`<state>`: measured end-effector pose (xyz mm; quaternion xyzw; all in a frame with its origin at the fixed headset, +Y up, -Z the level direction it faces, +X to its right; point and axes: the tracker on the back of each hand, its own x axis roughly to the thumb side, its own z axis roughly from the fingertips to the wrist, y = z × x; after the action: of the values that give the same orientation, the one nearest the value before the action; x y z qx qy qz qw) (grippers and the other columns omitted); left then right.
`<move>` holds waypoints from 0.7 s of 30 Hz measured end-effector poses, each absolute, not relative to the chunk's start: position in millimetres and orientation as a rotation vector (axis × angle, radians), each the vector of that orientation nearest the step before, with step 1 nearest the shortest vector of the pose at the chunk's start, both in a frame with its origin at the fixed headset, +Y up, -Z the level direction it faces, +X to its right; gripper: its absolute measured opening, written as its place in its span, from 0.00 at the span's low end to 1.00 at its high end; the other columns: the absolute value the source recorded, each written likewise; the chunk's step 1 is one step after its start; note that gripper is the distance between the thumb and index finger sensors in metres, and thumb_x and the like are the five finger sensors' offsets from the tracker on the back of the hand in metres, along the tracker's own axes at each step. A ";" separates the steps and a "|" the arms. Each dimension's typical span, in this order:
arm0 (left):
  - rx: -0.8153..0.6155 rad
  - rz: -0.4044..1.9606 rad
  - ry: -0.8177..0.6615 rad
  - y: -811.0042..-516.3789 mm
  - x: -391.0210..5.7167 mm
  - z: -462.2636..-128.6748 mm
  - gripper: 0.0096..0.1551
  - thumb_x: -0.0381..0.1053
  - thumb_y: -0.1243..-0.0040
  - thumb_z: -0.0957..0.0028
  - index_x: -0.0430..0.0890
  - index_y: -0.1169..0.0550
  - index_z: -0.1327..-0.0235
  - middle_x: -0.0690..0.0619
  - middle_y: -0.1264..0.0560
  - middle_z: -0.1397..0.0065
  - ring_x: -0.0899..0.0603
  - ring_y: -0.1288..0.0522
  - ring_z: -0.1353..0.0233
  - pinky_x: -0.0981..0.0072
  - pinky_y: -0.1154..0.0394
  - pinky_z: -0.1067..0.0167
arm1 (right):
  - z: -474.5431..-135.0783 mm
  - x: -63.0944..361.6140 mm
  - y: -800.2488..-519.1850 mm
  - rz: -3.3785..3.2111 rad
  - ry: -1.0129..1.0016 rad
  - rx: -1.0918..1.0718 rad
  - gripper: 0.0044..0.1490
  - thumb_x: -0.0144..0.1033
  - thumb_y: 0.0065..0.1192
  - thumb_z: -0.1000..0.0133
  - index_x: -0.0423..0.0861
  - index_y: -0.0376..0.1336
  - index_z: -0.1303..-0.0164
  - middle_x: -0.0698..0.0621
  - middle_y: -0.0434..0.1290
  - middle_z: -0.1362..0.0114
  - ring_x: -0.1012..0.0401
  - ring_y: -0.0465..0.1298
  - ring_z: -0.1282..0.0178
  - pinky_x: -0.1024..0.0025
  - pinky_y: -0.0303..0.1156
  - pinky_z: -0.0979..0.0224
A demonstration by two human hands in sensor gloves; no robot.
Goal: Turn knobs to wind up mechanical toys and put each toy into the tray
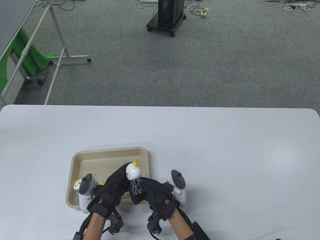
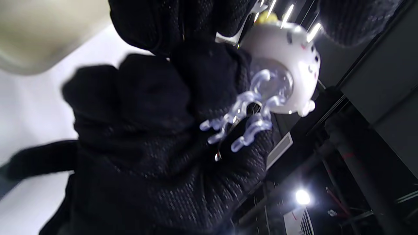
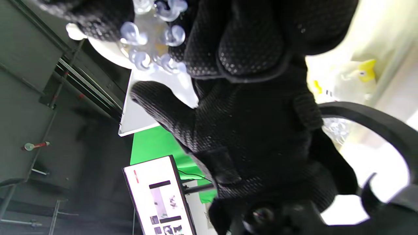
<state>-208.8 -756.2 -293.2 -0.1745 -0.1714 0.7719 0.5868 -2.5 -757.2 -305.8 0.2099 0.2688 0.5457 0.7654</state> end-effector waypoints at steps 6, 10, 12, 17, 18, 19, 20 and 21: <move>-0.355 1.739 -0.352 -753.7 -213.3 -293.2 0.47 0.73 0.41 0.45 0.49 0.32 0.17 0.51 0.28 0.21 0.39 0.26 0.22 0.53 0.26 0.26 | -303.7 2.7 -763.5 1.234 0.595 0.397 0.39 0.56 0.53 0.43 0.35 0.65 0.38 0.40 0.76 0.41 0.49 0.78 0.52 0.50 0.73 0.44; -0.244 1.594 -0.292 -749.3 -222.8 -292.6 0.45 0.70 0.37 0.46 0.49 0.31 0.19 0.50 0.26 0.24 0.40 0.24 0.23 0.53 0.24 0.27 | -305.6 18.8 -756.2 1.547 0.455 0.353 0.43 0.59 0.53 0.44 0.36 0.63 0.35 0.37 0.73 0.36 0.44 0.77 0.46 0.46 0.71 0.40; -0.194 1.494 -0.274 -745.9 -224.1 -291.7 0.45 0.70 0.36 0.46 0.49 0.30 0.19 0.51 0.26 0.24 0.41 0.23 0.25 0.54 0.23 0.28 | -304.4 28.3 -749.0 1.713 0.324 0.314 0.44 0.60 0.54 0.45 0.36 0.62 0.34 0.36 0.72 0.35 0.43 0.76 0.45 0.45 0.70 0.39; -0.134 1.294 -0.262 -740.9 -220.3 -290.0 0.45 0.69 0.34 0.48 0.49 0.29 0.20 0.50 0.25 0.25 0.40 0.22 0.26 0.54 0.22 0.29 | -299.4 53.1 -730.7 1.976 -0.027 0.287 0.42 0.57 0.59 0.49 0.37 0.64 0.35 0.36 0.72 0.34 0.43 0.76 0.44 0.45 0.70 0.39; -0.133 1.274 -0.261 -740.7 -218.8 -289.8 0.45 0.68 0.34 0.48 0.49 0.29 0.20 0.50 0.25 0.25 0.40 0.22 0.26 0.54 0.22 0.30 | -298.2 55.7 -727.6 2.003 -0.073 0.293 0.42 0.56 0.60 0.49 0.38 0.64 0.35 0.36 0.72 0.34 0.43 0.76 0.43 0.45 0.71 0.38; -0.132 1.254 -0.263 -740.6 -217.4 -289.6 0.45 0.68 0.34 0.49 0.49 0.29 0.20 0.50 0.25 0.25 0.40 0.22 0.26 0.54 0.22 0.30 | -297.2 57.2 -725.1 2.027 -0.114 0.306 0.40 0.55 0.61 0.49 0.38 0.64 0.36 0.37 0.72 0.34 0.44 0.77 0.43 0.46 0.71 0.38; -0.131 1.227 -0.265 -740.5 -215.2 -289.2 0.45 0.68 0.33 0.49 0.49 0.29 0.20 0.50 0.25 0.25 0.40 0.21 0.26 0.54 0.22 0.30 | -295.6 57.9 -721.5 2.062 -0.153 0.320 0.39 0.54 0.62 0.50 0.39 0.65 0.37 0.38 0.73 0.35 0.45 0.77 0.44 0.47 0.72 0.38; -0.131 1.209 -0.267 -740.4 -213.7 -289.1 0.45 0.68 0.33 0.49 0.49 0.29 0.20 0.50 0.25 0.25 0.40 0.21 0.26 0.54 0.22 0.30 | -294.3 57.3 -719.3 2.078 -0.163 0.333 0.38 0.53 0.63 0.50 0.40 0.66 0.37 0.39 0.74 0.35 0.46 0.78 0.44 0.48 0.73 0.38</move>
<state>-213.7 -740.4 -289.1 -0.0612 -0.1250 0.5664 0.8123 57.3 -719.3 -294.3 0.1374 -0.0670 0.8566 0.4929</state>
